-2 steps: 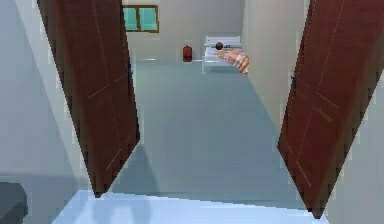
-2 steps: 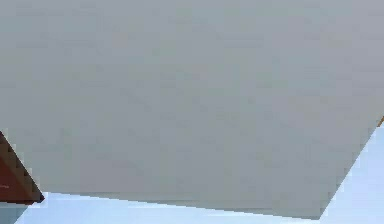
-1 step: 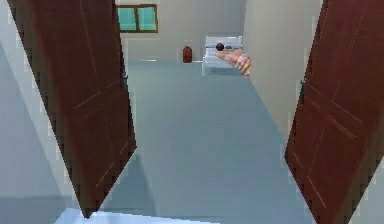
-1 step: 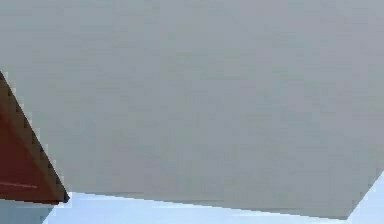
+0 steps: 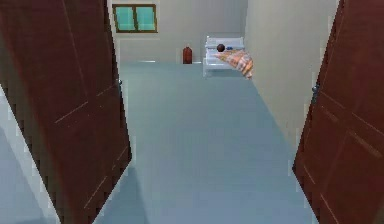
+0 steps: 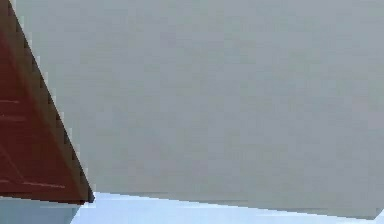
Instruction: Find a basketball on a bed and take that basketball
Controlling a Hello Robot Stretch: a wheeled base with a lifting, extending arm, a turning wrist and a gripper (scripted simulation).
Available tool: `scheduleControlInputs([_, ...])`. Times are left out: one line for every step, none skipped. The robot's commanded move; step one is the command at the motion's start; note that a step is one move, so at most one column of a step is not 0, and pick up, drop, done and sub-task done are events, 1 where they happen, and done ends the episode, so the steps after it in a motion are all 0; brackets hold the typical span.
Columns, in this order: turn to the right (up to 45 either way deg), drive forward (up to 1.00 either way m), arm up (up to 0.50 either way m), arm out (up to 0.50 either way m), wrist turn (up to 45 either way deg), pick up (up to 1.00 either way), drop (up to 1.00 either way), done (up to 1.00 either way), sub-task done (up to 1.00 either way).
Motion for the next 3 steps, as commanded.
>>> scheduleControlInputs([45.0,0.00,0.00,0.00,0.0,0.00,0.00,0.00,0.00])
scheduleControlInputs([42.0,0.00,0.00,0.00,0.0,0.00,0.00,0.00,0.00])
scheduleControlInputs([0.0,0.20,0.00,0.00,0.0,0.00,0.00,0.00,0.00])
